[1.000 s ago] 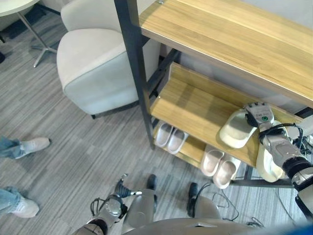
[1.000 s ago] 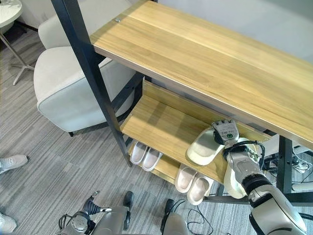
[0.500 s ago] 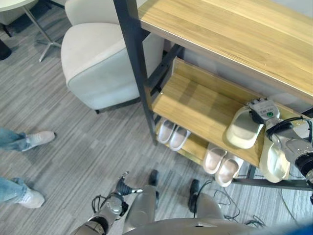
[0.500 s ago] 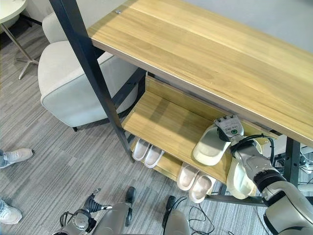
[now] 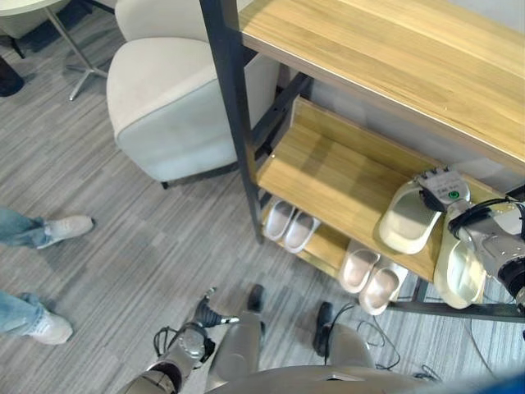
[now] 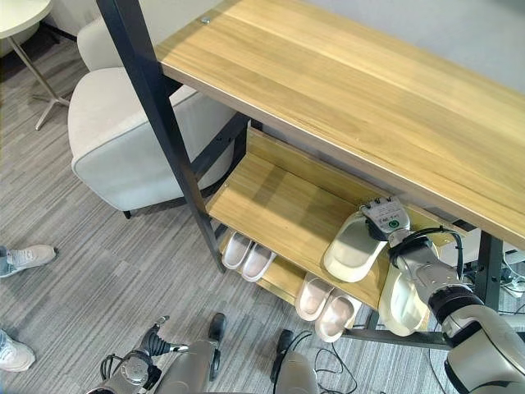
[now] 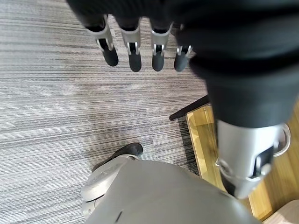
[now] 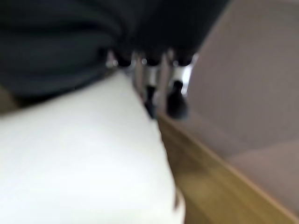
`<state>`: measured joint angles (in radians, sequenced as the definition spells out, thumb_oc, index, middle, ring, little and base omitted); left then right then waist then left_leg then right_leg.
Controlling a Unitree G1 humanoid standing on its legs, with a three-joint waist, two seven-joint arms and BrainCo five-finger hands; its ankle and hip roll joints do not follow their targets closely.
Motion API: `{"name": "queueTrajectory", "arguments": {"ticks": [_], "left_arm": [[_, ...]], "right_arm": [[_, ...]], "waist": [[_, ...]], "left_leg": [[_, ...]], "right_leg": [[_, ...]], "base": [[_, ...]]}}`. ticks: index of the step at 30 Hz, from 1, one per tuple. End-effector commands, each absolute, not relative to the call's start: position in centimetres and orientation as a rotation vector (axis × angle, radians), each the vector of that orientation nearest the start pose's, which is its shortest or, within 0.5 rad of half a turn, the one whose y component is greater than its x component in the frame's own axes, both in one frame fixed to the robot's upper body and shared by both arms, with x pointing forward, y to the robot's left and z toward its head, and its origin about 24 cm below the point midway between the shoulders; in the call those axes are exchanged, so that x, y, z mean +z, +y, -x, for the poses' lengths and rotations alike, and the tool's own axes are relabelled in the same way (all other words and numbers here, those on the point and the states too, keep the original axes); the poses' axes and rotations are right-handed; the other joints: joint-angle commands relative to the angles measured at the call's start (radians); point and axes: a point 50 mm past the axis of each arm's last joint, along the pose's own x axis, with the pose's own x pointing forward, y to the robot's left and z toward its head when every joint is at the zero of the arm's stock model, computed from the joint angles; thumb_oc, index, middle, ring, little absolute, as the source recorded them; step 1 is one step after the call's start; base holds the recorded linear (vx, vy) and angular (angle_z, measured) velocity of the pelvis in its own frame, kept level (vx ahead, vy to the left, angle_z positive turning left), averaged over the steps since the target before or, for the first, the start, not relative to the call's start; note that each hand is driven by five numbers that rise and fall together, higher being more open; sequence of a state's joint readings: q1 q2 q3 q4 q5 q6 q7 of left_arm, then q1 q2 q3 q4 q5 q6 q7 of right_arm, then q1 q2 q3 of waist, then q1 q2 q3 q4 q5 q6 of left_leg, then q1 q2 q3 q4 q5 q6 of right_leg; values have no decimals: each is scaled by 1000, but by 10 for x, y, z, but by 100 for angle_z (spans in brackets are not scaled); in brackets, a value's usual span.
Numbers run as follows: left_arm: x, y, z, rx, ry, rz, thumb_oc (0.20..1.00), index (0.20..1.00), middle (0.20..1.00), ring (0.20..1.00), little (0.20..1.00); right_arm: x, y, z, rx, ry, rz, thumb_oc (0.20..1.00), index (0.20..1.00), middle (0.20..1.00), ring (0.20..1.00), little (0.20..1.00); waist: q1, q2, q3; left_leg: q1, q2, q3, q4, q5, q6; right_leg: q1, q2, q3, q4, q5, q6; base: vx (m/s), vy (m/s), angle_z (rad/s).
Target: Arrange the slippers neatly on the shoe rack.
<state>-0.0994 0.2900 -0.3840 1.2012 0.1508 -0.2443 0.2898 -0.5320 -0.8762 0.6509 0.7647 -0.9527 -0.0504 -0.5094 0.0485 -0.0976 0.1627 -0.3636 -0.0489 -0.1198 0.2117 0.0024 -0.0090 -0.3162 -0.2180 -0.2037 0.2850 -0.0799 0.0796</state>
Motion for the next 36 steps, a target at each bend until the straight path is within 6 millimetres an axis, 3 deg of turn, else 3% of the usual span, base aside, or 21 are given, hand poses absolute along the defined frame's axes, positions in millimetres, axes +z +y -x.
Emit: {"name": "queueTrajectory", "arguments": {"ticks": [1, 5, 6, 7, 8, 9, 10, 36], "left_arm": [[-131, 233, -156, -45, 763, -749, 1000, 1000, 1000, 1000, 1000], [-132, 233, -155, -47, 769, -750, 1000, 1000, 1000, 1000, 1000], [-132, 232, -156, -47, 767, -748, 1000, 1000, 1000, 1000, 1000], [-132, 232, -157, -46, 764, -749, 1000, 1000, 1000, 1000, 1000], [-132, 232, -157, -46, 764, -749, 1000, 1000, 1000, 1000, 1000], [-131, 231, -158, -45, 762, -747, 1000, 1000, 1000, 1000, 1000], [-131, 231, -159, -46, 760, -744, 1000, 1000, 1000, 1000, 1000], [-133, 237, -153, -26, 796, -737, 1000, 1000, 1000, 1000, 1000]], "right_arm": [[41, -298, -296, 258, -94, 2099, 200, 200, 200, 200, 200], [29, -300, -290, 272, -50, 2091, 206, 206, 206, 206, 206], [23, -300, -288, 280, -28, 2089, 482, 482, 482, 482, 482], [21, -300, -287, 280, -21, 2087, 686, 686, 686, 686, 686], [21, -300, -287, 280, -21, 2087, 677, 677, 677, 677, 677], [19, -300, -287, 275, -9, 2088, 733, 733, 733, 733, 733], [14, -302, -284, 281, 17, 2091, 1000, 1000, 1000, 1000, 1000], [-6, -332, -265, 293, 250, 2220, 1000, 1000, 1000, 1000, 1000]], "waist": [[14, 9, 17], [13, 6, 14], [12, 6, 13], [12, 5, 12], [12, 5, 12], [12, 5, 11], [12, 6, 10], [9, -2, -15]], "left_leg": [[20, 6, -18, 17, -87, -32], [23, 9, -19, 21, -91, -31], [23, 9, -19, 22, -91, -31], [23, 9, -18, 23, -92, -31], [23, 9, -18, 24, -92, -31], [23, 9, -17, 24, -92, -31], [23, 8, -17, 26, -93, -30], [50, 3, -20, 14, -101, -25]], "right_leg": [[-29, -38, 5, 61, 15, 48], [-25, -36, 4, 61, 13, 46], [-24, -34, 2, 62, 13, 46], [-24, -34, 2, 62, 13, 46], [-24, -34, 2, 62, 13, 46], [-25, -34, 3, 63, 13, 45], [-25, -34, 2, 62, 13, 45], [4, -38, 2, 66, 12, 51]], "base": [[0, 0, 0], [0, 0, 0], [0, 0, 0], [0, 0, 0], [0, 0, 0], [0, 0, 0], [0, 0, 0], [0, 0, 0]]}}
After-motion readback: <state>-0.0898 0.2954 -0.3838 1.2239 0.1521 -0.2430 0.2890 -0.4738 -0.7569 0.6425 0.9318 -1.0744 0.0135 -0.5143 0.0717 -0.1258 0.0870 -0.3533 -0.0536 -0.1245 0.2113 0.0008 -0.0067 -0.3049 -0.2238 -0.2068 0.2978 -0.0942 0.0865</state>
